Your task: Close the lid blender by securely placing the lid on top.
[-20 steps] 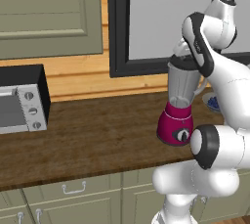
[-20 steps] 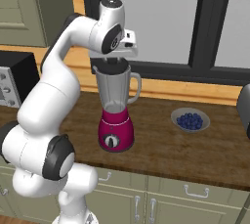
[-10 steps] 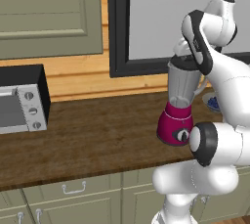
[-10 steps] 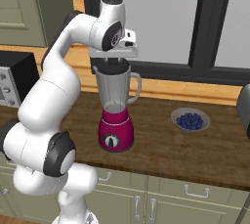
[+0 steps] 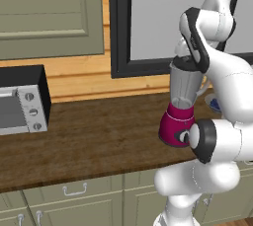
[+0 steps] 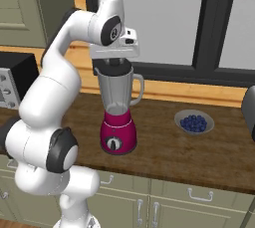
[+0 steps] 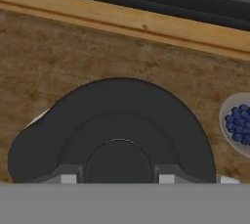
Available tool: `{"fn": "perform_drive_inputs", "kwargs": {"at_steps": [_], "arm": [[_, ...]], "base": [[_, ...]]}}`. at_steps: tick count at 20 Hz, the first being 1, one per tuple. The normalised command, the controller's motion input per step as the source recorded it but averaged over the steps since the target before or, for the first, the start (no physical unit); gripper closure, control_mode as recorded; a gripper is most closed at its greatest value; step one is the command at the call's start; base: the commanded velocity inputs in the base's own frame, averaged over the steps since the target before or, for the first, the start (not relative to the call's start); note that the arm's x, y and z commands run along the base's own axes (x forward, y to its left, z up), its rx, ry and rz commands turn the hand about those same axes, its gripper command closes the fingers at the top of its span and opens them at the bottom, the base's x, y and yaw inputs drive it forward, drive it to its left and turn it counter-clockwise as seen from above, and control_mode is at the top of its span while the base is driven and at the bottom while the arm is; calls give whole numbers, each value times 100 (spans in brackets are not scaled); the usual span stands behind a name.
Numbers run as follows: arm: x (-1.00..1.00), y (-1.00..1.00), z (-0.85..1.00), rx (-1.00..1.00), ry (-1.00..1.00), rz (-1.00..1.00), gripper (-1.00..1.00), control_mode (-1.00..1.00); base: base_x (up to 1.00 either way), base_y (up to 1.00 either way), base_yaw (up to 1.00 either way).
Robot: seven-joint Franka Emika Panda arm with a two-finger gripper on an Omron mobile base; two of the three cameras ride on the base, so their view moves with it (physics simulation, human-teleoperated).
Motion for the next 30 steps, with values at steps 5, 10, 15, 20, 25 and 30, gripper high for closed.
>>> {"fn": "perform_drive_inputs", "kwargs": {"at_steps": [5, 10, 15, 20, 25, 30], "arm": [[-24, -10, -39, -10, 9, 0, 100, -100], [-20, -13, -49, -11, 8, 0, 100, -100], [-14, -14, -61, -8, 0, -2, 100, -100], [-17, -18, -49, -3, 0, -2, 100, -100], [-24, -24, -33, 0, 0, -1, -100, -100], [-32, -31, -21, 0, 0, -2, -100, -100]], "base": [[0, 0, 0], [0, 0, 0], [0, 0, 0], [0, 0, 0], [0, 0, 0], [0, 0, 0]]}}
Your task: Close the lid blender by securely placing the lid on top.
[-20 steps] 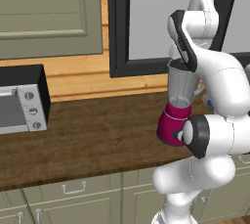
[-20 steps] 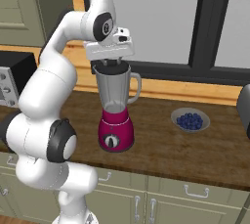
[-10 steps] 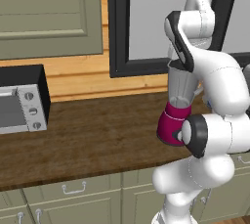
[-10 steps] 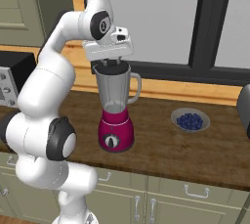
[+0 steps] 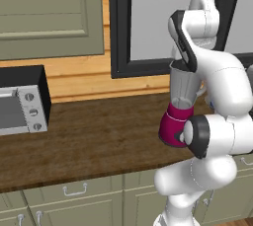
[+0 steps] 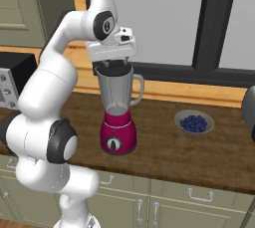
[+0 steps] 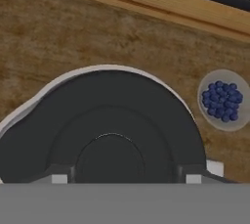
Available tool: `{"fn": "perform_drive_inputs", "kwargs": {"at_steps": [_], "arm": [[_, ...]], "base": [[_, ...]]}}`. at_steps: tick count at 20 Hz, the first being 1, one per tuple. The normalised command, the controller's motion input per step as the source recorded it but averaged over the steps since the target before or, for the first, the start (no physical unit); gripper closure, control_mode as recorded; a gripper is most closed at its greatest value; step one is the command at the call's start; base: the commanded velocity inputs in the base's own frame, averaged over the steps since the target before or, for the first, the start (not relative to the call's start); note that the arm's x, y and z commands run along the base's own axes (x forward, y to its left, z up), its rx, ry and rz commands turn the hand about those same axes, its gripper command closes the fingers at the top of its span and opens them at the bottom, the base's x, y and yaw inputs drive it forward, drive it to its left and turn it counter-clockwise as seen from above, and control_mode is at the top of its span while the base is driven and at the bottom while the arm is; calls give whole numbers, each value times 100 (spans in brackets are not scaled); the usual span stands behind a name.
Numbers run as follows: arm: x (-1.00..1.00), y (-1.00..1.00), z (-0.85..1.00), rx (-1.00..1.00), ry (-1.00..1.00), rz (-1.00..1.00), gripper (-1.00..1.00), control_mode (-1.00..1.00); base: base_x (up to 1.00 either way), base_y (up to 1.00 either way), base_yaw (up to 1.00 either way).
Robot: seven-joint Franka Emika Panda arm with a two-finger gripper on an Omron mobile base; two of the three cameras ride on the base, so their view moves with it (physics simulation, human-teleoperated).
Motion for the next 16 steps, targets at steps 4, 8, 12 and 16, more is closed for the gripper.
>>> {"fn": "perform_drive_inputs", "kwargs": {"at_steps": [4, 8, 12, 16], "arm": [[-37, -31, -17, 0, 0, -2, -100, -100], [-41, -28, -18, 0, 0, -3, -100, -100], [-41, -27, -14, 0, 0, -2, -100, -100], [-72, -12, 0, 0, -7, 0, -100, -100]], "base": [[0, 0, 0], [0, 0, 0], [0, 0, 0], [0, 0, 0]]}}
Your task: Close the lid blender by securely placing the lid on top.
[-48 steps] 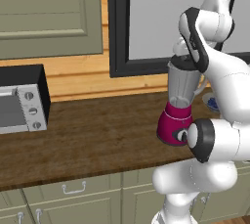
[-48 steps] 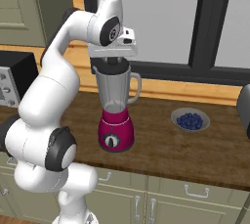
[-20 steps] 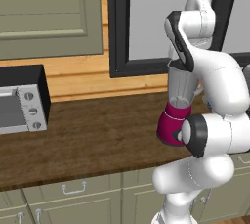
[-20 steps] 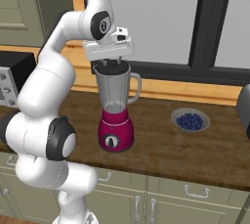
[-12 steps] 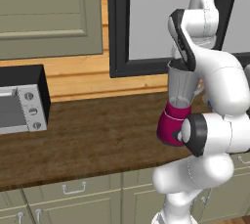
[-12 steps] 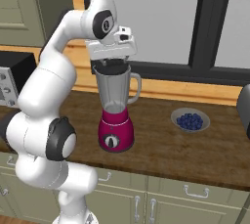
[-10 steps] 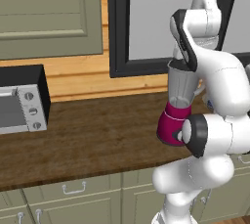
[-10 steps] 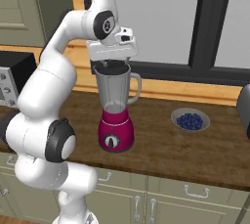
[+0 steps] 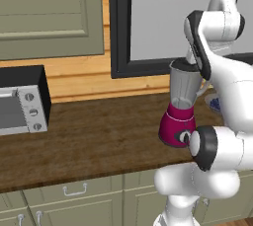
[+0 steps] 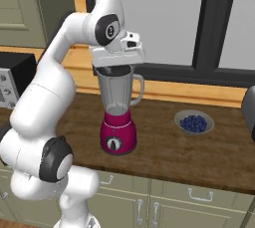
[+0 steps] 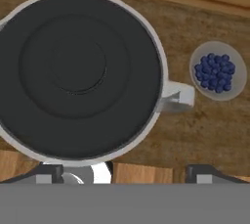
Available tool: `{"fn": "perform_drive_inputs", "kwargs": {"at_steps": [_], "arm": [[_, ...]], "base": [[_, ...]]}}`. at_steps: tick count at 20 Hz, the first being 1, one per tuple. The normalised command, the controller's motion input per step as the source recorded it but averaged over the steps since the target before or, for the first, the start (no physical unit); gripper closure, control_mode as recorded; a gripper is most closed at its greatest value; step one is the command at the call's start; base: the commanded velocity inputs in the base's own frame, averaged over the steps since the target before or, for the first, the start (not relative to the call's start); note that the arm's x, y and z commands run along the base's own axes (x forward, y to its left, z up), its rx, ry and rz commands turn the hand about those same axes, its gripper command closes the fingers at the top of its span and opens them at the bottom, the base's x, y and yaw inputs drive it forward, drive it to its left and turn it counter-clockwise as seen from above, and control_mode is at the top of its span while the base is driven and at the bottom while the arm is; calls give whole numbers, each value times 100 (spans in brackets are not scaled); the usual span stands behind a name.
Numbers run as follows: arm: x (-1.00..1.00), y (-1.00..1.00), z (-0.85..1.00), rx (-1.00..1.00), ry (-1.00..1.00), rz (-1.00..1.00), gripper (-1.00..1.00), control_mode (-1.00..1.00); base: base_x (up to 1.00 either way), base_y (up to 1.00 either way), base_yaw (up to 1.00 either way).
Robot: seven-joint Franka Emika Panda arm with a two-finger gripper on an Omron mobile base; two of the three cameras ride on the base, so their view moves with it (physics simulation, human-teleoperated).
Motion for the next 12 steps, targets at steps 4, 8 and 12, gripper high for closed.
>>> {"fn": "perform_drive_inputs", "kwargs": {"at_steps": [4, 8, 12], "arm": [[-88, -13, 0, 0, -17, 0, -100, -100], [-79, -6, -4, 0, -38, 0, -100, -100], [-46, -26, -15, 12, -45, 4, -100, -100]], "base": [[0, 0, 0], [0, 0, 0], [0, 0, 0]]}}
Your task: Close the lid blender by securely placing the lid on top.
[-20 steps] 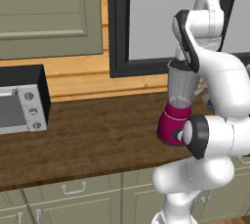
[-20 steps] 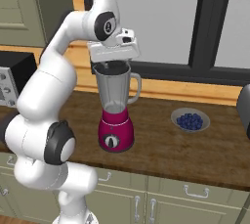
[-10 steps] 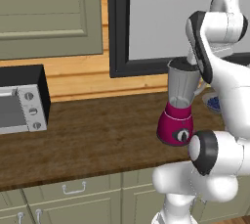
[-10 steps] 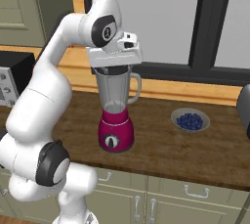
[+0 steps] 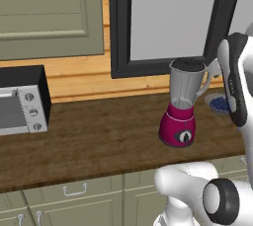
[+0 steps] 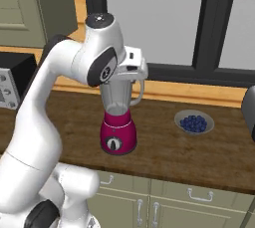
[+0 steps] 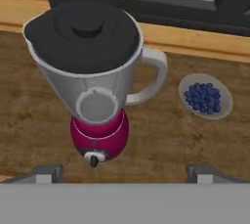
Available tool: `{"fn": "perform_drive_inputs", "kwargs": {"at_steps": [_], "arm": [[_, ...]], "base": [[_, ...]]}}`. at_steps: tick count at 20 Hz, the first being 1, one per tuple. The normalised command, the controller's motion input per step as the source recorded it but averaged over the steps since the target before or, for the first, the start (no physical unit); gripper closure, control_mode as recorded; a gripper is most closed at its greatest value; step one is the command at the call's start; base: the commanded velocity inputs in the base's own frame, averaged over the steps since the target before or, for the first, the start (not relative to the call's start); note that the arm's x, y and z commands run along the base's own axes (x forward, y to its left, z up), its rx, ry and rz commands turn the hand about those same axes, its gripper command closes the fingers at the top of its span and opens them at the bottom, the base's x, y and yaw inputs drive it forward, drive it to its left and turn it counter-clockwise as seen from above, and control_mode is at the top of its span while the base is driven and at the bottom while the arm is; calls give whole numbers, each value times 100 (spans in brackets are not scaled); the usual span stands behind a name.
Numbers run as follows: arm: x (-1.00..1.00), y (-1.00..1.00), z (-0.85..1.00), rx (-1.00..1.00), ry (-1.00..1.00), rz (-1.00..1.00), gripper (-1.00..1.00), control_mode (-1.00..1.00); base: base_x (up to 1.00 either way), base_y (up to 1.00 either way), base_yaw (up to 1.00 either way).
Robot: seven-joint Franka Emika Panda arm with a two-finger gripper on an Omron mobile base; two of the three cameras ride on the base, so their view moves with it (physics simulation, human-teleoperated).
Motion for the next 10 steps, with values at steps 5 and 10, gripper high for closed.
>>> {"fn": "perform_drive_inputs", "kwargs": {"at_steps": [5, 10], "arm": [[-27, -43, -11, 13, -16, 3, -100, -100], [-3, -30, -4, 8, -3, 0, -100, -100]], "base": [[0, 0, 0], [0, 0, 0]]}}
